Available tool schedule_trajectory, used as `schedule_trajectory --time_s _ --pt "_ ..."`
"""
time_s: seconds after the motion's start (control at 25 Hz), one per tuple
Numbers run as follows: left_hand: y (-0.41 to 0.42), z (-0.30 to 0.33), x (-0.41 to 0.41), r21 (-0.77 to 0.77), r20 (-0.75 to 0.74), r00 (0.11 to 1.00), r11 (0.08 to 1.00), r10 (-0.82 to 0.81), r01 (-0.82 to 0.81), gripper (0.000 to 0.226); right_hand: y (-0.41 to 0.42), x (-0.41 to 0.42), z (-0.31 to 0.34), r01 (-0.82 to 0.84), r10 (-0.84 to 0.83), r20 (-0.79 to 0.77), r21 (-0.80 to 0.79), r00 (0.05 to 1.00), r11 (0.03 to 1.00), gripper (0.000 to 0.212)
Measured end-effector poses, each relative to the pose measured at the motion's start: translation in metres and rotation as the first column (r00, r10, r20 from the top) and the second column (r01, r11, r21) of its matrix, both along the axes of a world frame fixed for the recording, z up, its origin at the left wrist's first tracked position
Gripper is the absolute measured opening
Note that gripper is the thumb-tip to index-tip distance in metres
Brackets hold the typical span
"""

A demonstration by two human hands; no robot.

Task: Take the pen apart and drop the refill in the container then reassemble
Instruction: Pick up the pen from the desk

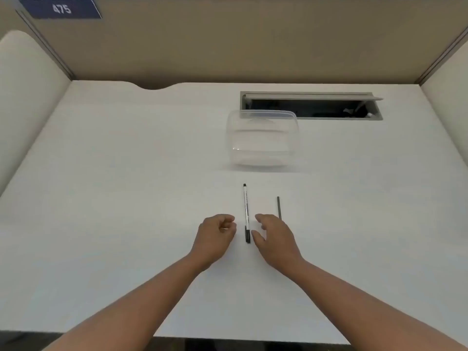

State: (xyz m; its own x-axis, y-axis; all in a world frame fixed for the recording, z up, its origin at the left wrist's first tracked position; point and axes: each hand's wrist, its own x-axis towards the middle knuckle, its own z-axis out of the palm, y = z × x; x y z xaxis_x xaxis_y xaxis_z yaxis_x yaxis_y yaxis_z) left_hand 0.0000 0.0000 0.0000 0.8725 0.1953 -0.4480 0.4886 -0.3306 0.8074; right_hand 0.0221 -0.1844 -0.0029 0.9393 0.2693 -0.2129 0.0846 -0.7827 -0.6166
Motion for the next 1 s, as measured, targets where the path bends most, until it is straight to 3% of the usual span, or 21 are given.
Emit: schedule_trajectory --time_s 0.16,0.28,0.6,1.0 --pt "0.000 -0.005 0.002 -0.263 -0.153 0.983 0.955 0.097 -0.135 0.027 0.009 -0.003 0.001 0.128 -0.118 -0.107 0.091 0.987 0.988 0.017" --pt "-0.001 -0.003 0.007 -0.390 -0.220 0.965 0.893 0.146 -0.224 0.022 0.014 -0.004 0.000 0.206 -0.171 -0.197 0.174 0.965 0.963 0.011" --pt "-0.007 0.005 0.014 -0.413 -0.286 0.952 0.882 0.112 -0.228 0.020 0.015 -0.005 0.004 0.446 -0.227 -0.540 0.318 0.811 0.837 0.030" --pt "-0.010 0.015 0.022 -0.356 -0.161 0.981 0.920 0.109 -0.161 0.019 0.011 -0.007 0.017 0.391 -0.153 -0.544 0.354 0.825 0.850 0.030"
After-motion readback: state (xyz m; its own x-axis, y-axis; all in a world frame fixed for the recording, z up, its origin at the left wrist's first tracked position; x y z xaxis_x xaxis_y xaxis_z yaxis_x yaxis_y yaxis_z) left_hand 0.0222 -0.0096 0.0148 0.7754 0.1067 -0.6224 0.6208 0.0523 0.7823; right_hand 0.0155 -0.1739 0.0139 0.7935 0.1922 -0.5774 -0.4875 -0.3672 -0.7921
